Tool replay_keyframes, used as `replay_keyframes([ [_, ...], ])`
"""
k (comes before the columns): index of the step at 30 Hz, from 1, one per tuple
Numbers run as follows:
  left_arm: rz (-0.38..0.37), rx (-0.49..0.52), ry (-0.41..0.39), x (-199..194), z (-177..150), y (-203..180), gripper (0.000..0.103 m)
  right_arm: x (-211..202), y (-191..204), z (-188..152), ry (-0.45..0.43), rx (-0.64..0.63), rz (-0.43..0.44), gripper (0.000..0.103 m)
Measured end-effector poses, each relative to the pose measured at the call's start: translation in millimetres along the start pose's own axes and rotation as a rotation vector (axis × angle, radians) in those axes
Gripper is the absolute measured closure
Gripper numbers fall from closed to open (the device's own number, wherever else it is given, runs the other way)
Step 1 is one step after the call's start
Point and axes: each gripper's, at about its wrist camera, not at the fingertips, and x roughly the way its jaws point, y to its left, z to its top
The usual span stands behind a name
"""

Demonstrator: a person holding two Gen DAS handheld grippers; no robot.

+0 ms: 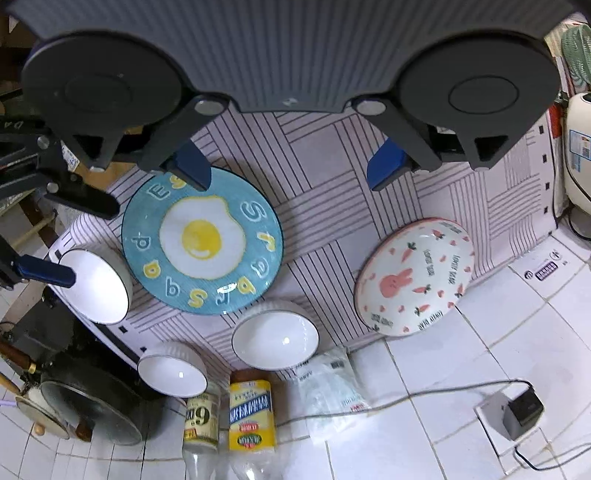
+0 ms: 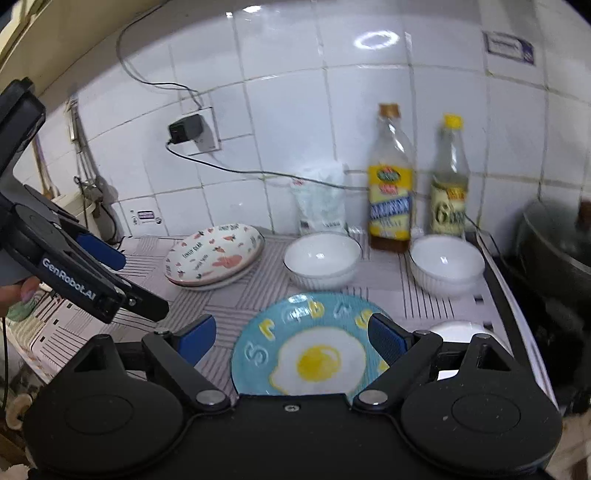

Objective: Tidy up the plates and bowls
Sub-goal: 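Move both grippers back toward the blue fried-egg plate, then close both grippers on the blue fried-egg plate rim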

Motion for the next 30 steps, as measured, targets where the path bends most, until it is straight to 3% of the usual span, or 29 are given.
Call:
replay_keyframes([
  [5,0.012,0.009,0.036,20,-2,-6,0.011,0,-10,-31,-0.087,0.037,-0.103,0.011],
  [9,0.012,0.005,0.062,38,-3,-8,0.011,7,-18,-47,-0.058,0.067,-0.135,0.011],
  [19,-0.047,-0.077,0.096,81,-2,-4,0.011,27,-28,-80,0.014,0.183,-0.049,0.011],
  [25,-0.053,-0.131,0.064,109,1,1,0.011,48,-35,-90,0.027,0.272,-0.057,0.011],
  [28,-0.081,-0.148,0.076,124,2,4,0.014,58,-38,-92,0.028,0.296,-0.065,0.012],
  [30,-0.111,-0.176,0.075,131,2,7,0.025,63,-41,-94,0.022,0.317,-0.072,0.015],
])
